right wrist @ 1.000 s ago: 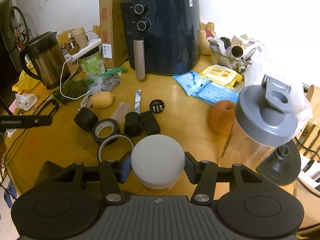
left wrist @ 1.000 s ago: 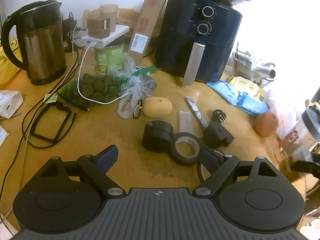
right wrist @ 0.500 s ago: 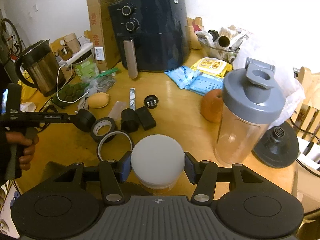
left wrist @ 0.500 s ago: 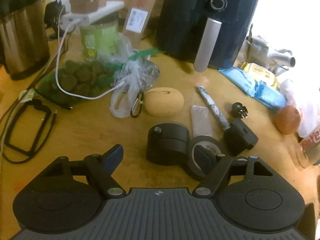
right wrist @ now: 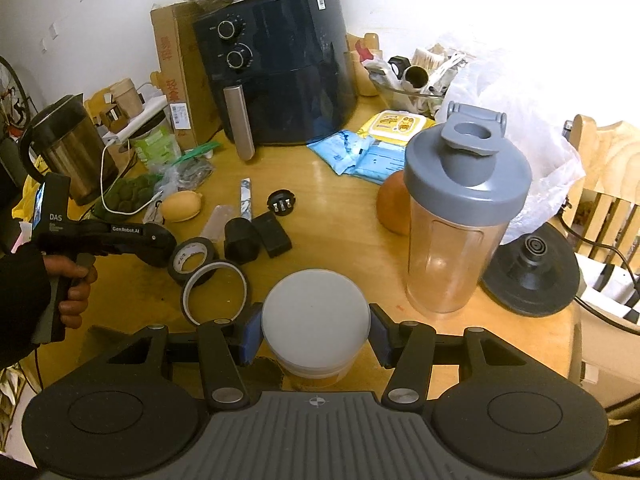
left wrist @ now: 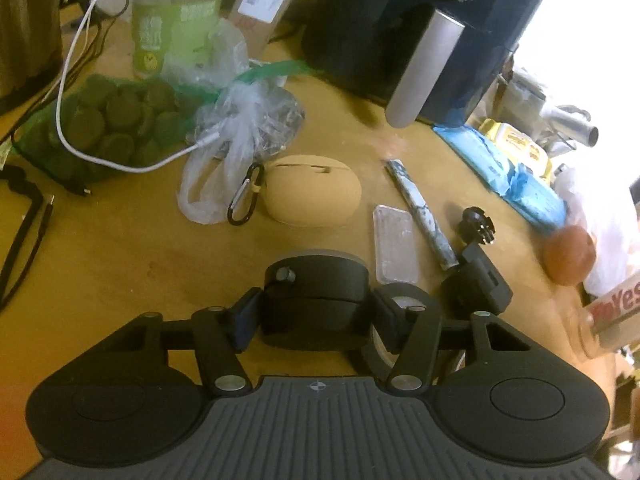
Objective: Organize rigid objects
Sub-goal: 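Close the left gripper on the black cylinder while the right gripper holds the white jar, then lower the black cylinder into the box with the left gripper while the right gripper lowers the white jar in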
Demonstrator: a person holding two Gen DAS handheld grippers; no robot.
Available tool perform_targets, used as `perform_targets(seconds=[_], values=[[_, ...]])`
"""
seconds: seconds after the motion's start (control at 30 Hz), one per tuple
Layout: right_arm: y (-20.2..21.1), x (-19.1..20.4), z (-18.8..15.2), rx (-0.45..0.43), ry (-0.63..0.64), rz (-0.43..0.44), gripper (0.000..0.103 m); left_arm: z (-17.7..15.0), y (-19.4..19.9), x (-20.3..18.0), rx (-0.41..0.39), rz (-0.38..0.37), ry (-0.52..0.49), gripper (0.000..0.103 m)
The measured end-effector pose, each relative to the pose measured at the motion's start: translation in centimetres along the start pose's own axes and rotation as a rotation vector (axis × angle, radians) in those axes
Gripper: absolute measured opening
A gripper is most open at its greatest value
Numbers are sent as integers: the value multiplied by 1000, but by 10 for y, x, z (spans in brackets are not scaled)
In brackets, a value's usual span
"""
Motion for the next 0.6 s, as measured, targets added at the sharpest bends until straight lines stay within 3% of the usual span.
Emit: perform_targets(seconds=[0.6], values=[[0, 6, -1, 3, 4, 20, 57, -11, 49, -23, -13, 29, -60, 56]])
Point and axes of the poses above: each gripper's, at about its wrist camera, not at the fingertips, and y roughly against the way its jaws point, x to its left, z to its top, the point moved 9 cm from there along -y, roughly the way its jaws point, and after that the axes turned 1 degree about y, right-handed, at the moved point
